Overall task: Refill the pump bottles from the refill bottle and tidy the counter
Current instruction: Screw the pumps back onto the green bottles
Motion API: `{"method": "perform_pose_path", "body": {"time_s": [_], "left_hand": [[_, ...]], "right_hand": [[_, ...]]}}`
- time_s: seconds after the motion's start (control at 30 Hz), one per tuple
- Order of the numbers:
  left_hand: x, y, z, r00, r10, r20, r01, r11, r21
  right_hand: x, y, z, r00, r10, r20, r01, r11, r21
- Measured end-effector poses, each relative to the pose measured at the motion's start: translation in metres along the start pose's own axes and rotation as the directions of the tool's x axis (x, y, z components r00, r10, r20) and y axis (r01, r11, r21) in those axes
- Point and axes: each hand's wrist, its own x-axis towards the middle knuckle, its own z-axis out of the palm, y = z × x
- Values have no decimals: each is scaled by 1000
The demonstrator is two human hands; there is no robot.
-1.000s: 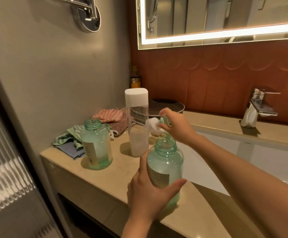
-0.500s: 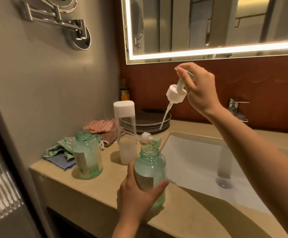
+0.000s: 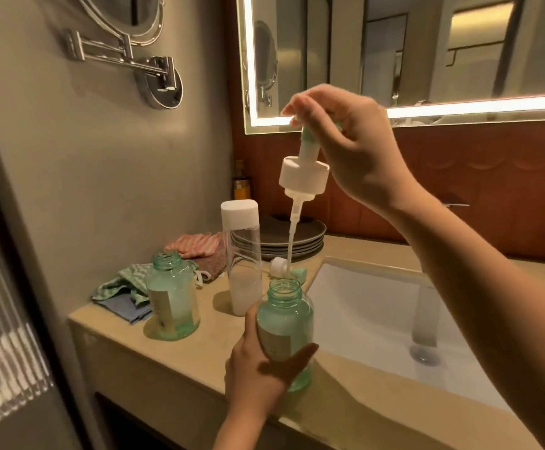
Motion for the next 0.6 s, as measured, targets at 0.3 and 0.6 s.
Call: {"method": "perform_pose_path", "body": {"time_s": [0.3,0.6], "left_hand": [[-1,0,0,999,-9,-38,9,1000,12],[-2,-3,2,997,4,-71,-2,1000,17]], "right_hand": [[-43,15,34,978,104,183,-112,993,32],[-79,26,49,963,191,193,-228,955,193]]}}
